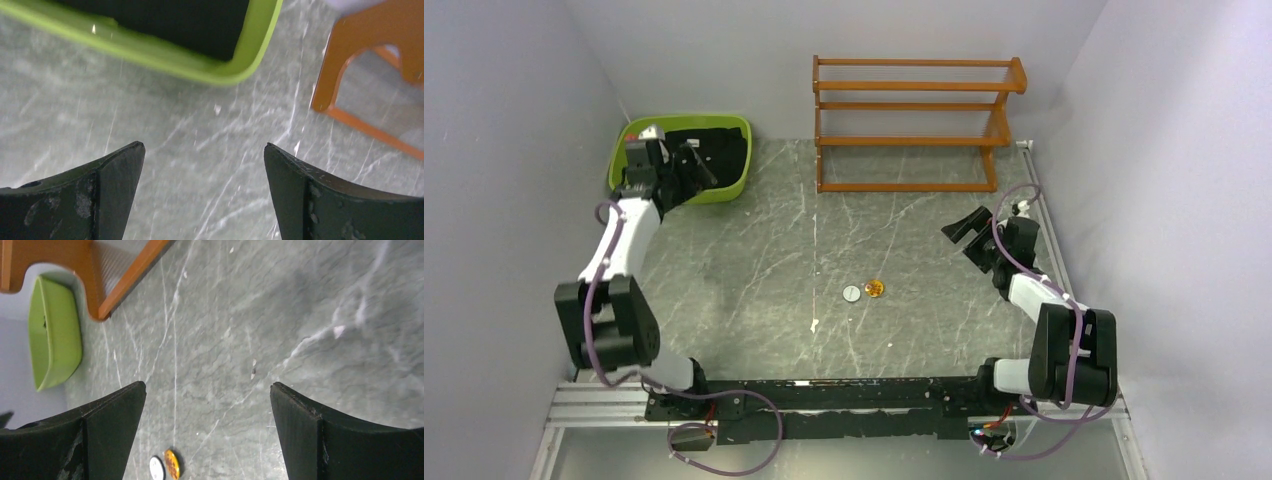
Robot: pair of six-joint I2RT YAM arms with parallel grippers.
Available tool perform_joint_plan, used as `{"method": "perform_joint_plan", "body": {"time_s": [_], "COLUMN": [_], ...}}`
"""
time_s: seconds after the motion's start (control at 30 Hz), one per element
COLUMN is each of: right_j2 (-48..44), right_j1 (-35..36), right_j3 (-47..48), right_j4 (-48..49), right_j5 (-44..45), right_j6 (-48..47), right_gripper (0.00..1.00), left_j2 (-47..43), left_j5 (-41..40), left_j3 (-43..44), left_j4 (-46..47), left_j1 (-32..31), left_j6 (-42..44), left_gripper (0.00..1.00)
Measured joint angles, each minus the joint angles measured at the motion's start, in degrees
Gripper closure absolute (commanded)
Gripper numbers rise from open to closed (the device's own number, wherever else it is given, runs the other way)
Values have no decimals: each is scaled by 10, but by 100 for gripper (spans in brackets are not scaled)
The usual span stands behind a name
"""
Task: Pin the brooch onto the clothing
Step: Pick up the clothes from the bin.
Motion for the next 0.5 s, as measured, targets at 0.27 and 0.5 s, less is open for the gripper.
{"method": "perform_joint_plan", "body": {"time_s": [0.27,0.5], "right_j2": [11,-38], "right_j1": [0,4], "right_j3": [-9,-8], "right_j4": [11,-27], "right_j5": [-63,-63], "right_j6": [-3,-35], "right_gripper": [0,0], "left_j2": [276,523], "left_j5": [-49,-123], "left_j3": [342,606], "left_j4": [-85,-213], "left_j1": [3,4], "left_j6": [17,37], "left_gripper": [8,12]}}
